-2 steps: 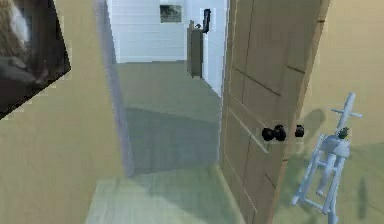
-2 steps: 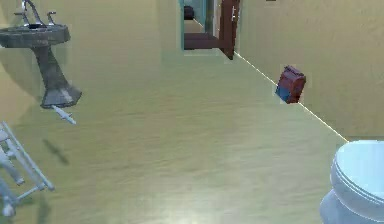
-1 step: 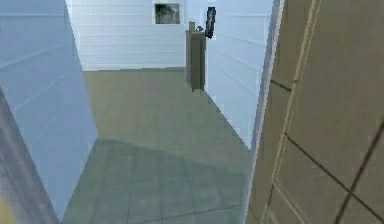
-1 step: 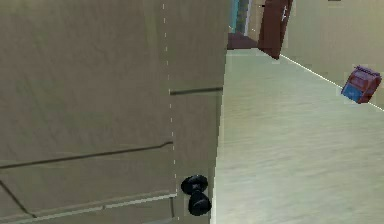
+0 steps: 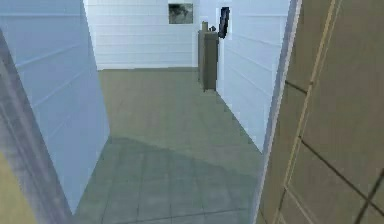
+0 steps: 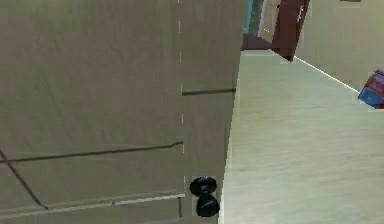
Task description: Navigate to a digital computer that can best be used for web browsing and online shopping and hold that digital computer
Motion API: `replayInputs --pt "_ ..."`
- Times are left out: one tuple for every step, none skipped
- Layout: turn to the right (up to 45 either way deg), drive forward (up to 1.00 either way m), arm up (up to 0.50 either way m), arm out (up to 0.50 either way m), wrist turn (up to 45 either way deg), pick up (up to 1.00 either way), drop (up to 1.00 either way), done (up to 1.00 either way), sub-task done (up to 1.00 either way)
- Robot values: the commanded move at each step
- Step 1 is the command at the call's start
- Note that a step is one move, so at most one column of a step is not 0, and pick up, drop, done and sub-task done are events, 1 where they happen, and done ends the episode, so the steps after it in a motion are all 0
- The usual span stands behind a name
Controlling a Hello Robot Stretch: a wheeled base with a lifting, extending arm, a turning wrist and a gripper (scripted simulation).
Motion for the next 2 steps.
replayInputs --pt "0.0 0.50 0.00 0.00 0.0 0.00 0.00 0.00 0.00" --pt "-6.0 0.00 0.00 0.00 0.0 0.00 0.00 0.00 0.00"
